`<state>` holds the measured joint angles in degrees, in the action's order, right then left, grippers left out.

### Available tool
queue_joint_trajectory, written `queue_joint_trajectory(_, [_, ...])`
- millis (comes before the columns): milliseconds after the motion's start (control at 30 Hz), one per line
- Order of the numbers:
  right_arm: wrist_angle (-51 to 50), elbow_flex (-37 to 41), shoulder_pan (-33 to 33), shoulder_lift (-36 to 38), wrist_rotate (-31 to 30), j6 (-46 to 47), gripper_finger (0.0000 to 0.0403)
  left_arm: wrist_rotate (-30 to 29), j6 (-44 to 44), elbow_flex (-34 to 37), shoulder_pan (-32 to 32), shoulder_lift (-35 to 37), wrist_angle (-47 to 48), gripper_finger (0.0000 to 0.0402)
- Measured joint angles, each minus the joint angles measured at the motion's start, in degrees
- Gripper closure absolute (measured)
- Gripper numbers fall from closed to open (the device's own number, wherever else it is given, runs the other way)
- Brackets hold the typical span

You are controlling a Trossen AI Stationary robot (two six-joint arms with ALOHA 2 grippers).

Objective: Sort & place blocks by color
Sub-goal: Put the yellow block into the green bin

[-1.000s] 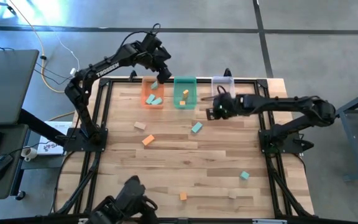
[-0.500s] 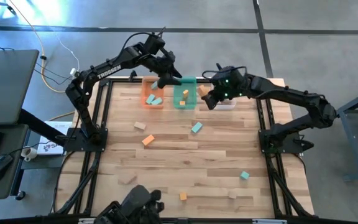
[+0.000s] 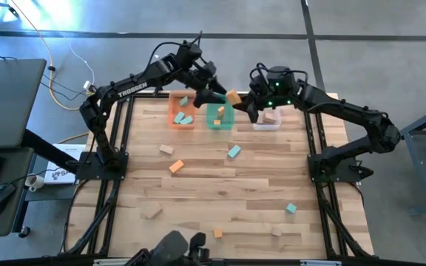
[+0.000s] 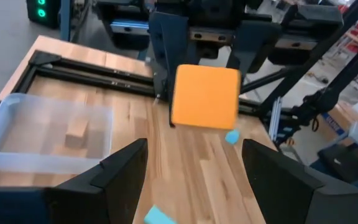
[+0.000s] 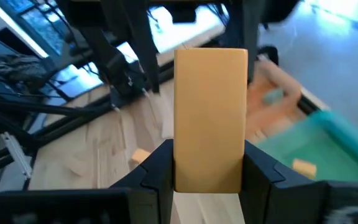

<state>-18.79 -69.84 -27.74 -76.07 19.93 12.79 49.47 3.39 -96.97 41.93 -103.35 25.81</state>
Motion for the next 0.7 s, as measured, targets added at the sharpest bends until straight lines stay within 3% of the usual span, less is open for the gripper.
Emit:
queue_joint_trajectory(267, [2.9, 0.0, -1.2, 0.0, 0.9, -0.3, 0.0297, 2.7, -5.9, 0.0, -0.4, 0.0, -6.2, 0.0151])
queue_joint_trajectory(500, [5.4, 0.0, -1.2, 0.0, 2.4, -0.3, 0.0297, 1.0, -13.1, 0.0, -0.7, 0.0, -12.4, 0.0152])
queue_joint_trajectory(700, [7.1, 0.0, -1.2, 0.0, 2.2, 0.2, 0.0297, 1.0, -13.6, 0.0, -1.1, 0.0, -12.8, 0.0201])
